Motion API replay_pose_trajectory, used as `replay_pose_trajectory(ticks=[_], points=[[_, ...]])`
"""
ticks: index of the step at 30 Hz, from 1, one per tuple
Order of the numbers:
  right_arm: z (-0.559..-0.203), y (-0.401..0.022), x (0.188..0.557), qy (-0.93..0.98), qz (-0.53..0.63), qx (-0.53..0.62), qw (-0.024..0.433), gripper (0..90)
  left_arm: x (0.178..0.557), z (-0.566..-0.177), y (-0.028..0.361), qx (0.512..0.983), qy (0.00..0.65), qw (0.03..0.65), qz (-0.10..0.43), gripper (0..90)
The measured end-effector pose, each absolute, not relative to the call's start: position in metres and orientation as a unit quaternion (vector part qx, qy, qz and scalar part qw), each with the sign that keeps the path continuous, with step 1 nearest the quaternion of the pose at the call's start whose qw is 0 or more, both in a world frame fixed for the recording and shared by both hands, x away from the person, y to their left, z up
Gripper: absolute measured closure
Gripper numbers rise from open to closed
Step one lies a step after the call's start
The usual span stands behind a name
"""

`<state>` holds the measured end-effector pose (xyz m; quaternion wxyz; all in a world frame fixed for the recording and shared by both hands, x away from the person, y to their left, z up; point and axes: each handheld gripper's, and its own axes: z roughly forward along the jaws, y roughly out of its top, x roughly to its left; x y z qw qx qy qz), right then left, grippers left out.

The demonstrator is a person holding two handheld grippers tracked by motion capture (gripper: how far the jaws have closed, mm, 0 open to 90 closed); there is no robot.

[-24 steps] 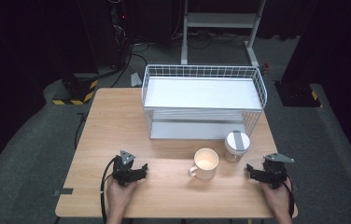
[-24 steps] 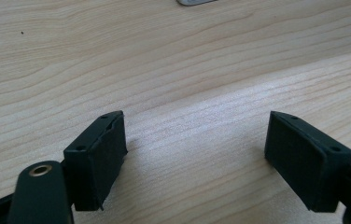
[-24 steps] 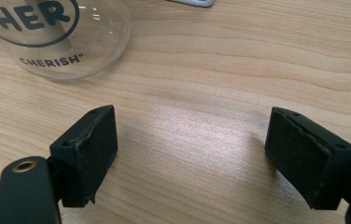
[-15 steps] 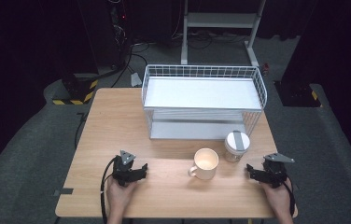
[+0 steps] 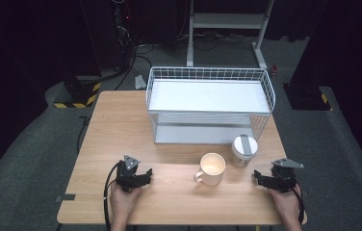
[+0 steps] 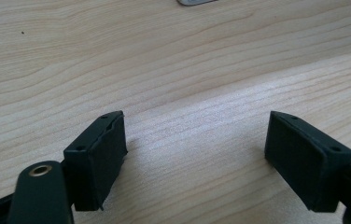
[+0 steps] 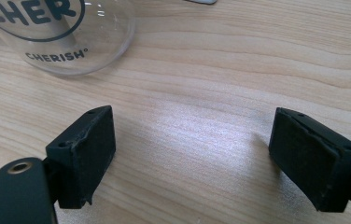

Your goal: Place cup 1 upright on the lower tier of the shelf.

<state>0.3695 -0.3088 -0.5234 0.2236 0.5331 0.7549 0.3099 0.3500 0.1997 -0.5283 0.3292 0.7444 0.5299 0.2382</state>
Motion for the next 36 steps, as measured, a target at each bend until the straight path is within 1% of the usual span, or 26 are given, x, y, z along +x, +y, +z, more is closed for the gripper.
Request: replay_pose_trajectory(ticks=[10, 21, 36], points=[[-0.523, -0.307, 0.362, 0.757, 0.324, 0.522, 0.22, 14.3, 0.35, -0.528, 0.2, 0.744, 0.531, 0.328, 0.238, 20.9], [-0.521, -0.298, 0.351, 0.759, 0.34, 0.507, 0.227, 14.2, 0.35, -0.528, 0.2, 0.743, 0.532, 0.328, 0.239, 22.0], [-0.514, -0.285, 0.351, 0.759, 0.372, 0.486, 0.223, 13.1, 0.35, -0.528, 0.2, 0.743, 0.532, 0.327, 0.239, 22.0]])
